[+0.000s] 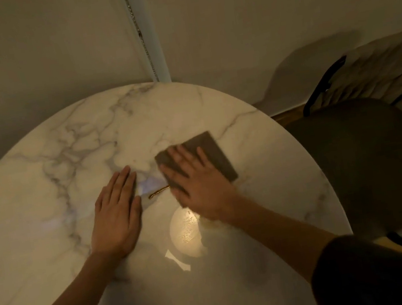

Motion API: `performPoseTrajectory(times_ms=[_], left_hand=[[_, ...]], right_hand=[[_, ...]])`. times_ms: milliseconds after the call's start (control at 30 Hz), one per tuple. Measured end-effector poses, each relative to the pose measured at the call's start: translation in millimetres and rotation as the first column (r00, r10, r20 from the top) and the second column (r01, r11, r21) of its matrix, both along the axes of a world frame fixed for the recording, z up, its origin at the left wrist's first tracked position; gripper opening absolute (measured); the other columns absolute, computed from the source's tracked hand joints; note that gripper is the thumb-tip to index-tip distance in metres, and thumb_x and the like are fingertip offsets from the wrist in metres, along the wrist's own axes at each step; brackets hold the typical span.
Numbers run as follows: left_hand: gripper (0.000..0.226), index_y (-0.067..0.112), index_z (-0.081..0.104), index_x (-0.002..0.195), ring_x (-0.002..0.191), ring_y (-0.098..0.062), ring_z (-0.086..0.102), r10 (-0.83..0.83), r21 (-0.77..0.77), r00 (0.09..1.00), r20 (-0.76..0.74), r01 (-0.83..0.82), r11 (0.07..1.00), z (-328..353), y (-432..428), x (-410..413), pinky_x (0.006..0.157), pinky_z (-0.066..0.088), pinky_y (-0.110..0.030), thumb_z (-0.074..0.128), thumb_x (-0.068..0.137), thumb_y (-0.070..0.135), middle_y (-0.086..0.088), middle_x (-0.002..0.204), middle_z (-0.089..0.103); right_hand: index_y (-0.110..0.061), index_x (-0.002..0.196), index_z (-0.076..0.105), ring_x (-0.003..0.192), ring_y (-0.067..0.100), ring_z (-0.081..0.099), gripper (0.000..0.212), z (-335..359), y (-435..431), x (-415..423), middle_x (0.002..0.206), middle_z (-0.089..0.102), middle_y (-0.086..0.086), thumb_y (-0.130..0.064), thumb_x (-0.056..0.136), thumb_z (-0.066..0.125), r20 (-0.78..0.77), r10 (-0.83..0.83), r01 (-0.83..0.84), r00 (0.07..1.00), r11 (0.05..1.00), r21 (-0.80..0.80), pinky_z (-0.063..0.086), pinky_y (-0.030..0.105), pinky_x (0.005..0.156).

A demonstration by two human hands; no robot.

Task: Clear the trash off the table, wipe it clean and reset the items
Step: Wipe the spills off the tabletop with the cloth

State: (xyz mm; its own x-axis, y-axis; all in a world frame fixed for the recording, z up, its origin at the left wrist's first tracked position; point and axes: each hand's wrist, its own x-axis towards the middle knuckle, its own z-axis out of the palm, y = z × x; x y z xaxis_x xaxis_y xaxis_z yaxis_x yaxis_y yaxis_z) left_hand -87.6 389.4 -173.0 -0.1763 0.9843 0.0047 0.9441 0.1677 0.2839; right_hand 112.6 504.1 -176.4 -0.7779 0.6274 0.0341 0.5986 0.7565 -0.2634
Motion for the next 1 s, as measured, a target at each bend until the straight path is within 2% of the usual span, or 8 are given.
performPoseTrajectory(times_ms=[133, 267, 333, 433, 533, 700, 867, 1000], left_hand=[[0.055, 0.017, 0.031, 0.151, 0.148, -0.018, 0.020, 0.000, -0.007, 1.000, 0.020, 0.000, 1.000, 2.4, 1.1, 1.8, 0.117, 0.024, -0.045, 0.025, 0.100, 0.037, 0.002, 0.159, 0.024], [0.054, 0.018, 0.031, 0.151, 0.148, -0.016, 0.017, 0.001, -0.003, 0.999, 0.033, -0.001, 1.000, 5.5, 2.0, 1.1, 0.117, 0.023, -0.044, 0.026, 0.100, 0.036, 0.003, 0.160, 0.024], [0.055, 0.019, 0.028, 0.152, 0.149, -0.013, 0.014, 0.003, -0.011, 0.999, 0.035, -0.003, 1.000, 5.7, 1.3, 1.4, 0.118, 0.020, -0.041, 0.025, 0.100, 0.038, 0.004, 0.160, 0.022], [0.055, 0.020, 0.028, 0.152, 0.149, -0.012, 0.012, 0.001, -0.011, 1.000, 0.024, -0.001, 1.000, 5.5, 1.3, 0.8, 0.118, 0.018, -0.040, 0.022, 0.101, 0.039, 0.005, 0.160, 0.021], [0.055, 0.019, 0.029, 0.151, 0.148, -0.013, 0.013, 0.002, -0.006, 1.000, 0.031, -0.002, 1.000, 5.6, 1.4, 0.4, 0.117, 0.018, -0.039, 0.021, 0.101, 0.039, 0.005, 0.160, 0.021], [0.057, 0.019, 0.027, 0.152, 0.148, -0.013, 0.011, -0.002, 0.002, 0.999, 0.051, 0.001, 1.000, 3.4, 0.5, 0.1, 0.119, 0.017, -0.040, 0.018, 0.101, 0.042, 0.005, 0.161, 0.019], [0.057, 0.018, 0.028, 0.152, 0.148, -0.014, 0.012, -0.021, 0.034, 0.998, 0.066, 0.019, 0.999, 2.1, 1.9, -1.4, 0.120, 0.013, -0.038, 0.017, 0.101, 0.042, 0.003, 0.161, 0.019], [0.054, 0.017, 0.032, 0.150, 0.148, -0.017, 0.017, -0.044, 0.052, 0.988, 0.146, 0.037, 0.998, 2.3, -3.0, -3.9, 0.120, 0.016, -0.040, 0.024, 0.101, 0.038, 0.000, 0.160, 0.023]], right_hand=[[-0.018, 0.147, 0.040, 0.145, 0.018, 0.028, 0.058, 11.8, -44.2, 19.4, 0.156, 0.035, 0.005, -0.017, 0.089, 0.047, -0.170, 0.050, -0.102, 0.984, 0.945, -0.312, 0.015, 0.035, 0.120], [-0.024, 0.128, 0.062, 0.112, 0.008, 0.061, 0.041, 70.4, -35.6, 29.8, 0.131, 0.061, -0.004, -0.001, 0.097, 0.046, -0.272, -0.755, -0.039, 0.597, 0.311, -0.950, 0.049, 0.014, 0.087], [-0.022, 0.121, 0.066, 0.112, 0.011, 0.064, 0.044, 77.8, -30.3, 47.5, 0.128, 0.065, -0.002, 0.005, 0.094, 0.046, -0.283, -0.832, -0.135, 0.478, 0.249, -0.959, 0.052, 0.022, 0.090], [-0.025, 0.119, 0.064, 0.115, 0.003, 0.061, 0.046, 82.4, -26.7, 94.0, 0.120, 0.069, -0.011, 0.007, 0.094, 0.043, -0.295, -0.859, -0.035, 0.418, 0.309, -0.950, 0.050, 0.023, 0.096], [-0.029, 0.127, 0.057, 0.112, -0.021, 0.048, 0.035, 75.1, -24.1, 128.8, 0.129, 0.057, -0.020, -0.014, 0.097, 0.045, -0.340, -0.830, 0.371, 0.442, 0.514, -0.773, 0.040, 0.022, 0.103], [-0.029, 0.153, 0.021, 0.150, 0.021, 0.001, 0.060, 23.3, -25.3, 70.6, 0.164, 0.005, 0.002, -0.050, 0.097, 0.026, 0.043, -0.311, 0.314, 0.949, 0.932, -0.180, 0.005, 0.046, 0.121], [-0.024, 0.156, 0.006, 0.150, 0.030, -0.003, 0.062, 9.2, -20.3, 9.9, 0.163, -0.002, 0.012, -0.050, 0.101, 0.018, 0.178, -0.500, 0.506, 0.848, 0.862, 0.009, 0.003, 0.052, 0.121], [-0.028, 0.156, 0.005, 0.150, 0.027, -0.009, 0.063, 7.8, -114.8, 19.2, 0.164, -0.007, 0.008, -0.052, 0.100, 0.022, 0.201, -0.236, 0.249, 0.951, 0.968, -0.042, 0.001, 0.051, 0.121]])
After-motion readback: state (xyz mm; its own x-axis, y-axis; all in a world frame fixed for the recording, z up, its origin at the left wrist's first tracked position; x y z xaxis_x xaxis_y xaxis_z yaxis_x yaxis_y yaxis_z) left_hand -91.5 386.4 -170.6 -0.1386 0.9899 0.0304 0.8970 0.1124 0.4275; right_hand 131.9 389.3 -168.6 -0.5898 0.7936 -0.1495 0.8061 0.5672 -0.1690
